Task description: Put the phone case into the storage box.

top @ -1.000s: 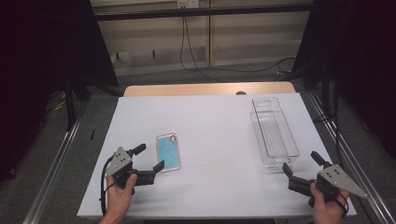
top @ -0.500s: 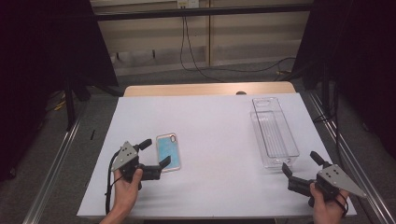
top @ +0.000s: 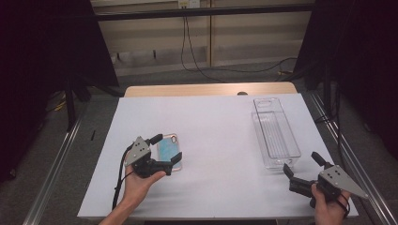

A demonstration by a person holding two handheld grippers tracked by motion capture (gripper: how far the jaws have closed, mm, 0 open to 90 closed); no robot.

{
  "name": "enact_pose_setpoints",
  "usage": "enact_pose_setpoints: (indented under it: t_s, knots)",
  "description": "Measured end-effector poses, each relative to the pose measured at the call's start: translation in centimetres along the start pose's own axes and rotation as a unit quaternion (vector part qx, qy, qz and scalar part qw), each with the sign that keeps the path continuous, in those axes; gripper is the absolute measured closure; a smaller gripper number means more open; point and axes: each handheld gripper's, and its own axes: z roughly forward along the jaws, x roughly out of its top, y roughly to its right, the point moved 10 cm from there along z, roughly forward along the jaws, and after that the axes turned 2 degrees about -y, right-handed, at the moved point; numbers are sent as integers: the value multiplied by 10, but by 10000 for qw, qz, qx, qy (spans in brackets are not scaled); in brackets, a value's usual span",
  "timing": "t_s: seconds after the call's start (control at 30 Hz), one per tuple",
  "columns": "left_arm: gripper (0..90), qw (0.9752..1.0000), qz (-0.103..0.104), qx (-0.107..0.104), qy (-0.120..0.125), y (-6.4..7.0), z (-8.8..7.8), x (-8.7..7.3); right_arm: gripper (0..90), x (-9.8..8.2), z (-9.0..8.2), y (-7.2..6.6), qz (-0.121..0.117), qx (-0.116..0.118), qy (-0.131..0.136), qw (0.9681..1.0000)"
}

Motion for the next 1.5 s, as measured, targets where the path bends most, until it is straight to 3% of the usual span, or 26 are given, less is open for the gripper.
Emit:
enact_pose_setpoints:
  t_s: [0.33,0.5,0.8,1.13,1.3,1.5]
  knots:
    - [84,9999,66,48,74,-3,19,9,0,0,1,-1,-36,19,-18,10000]
    - [141,9999,119,102,7,-5,23,3,0,0,0,0,-20,5,-14,10000]
    - [257,9998,57,-161,-44,3,22,-2,0,-1,1,-2,-47,47,-28,10000]
    - [513,9990,-115,-407,-135,4,22,-6,0,-1,1,-3,-49,61,-44,10000]
    - [683,9990,-82,-410,-186,3,21,-6,0,-2,1,-3,-46,67,-58,9999]
    - [857,9976,-56,-594,-344,7,21,-10,0,-1,1,-3,-43,71,-53,10000]
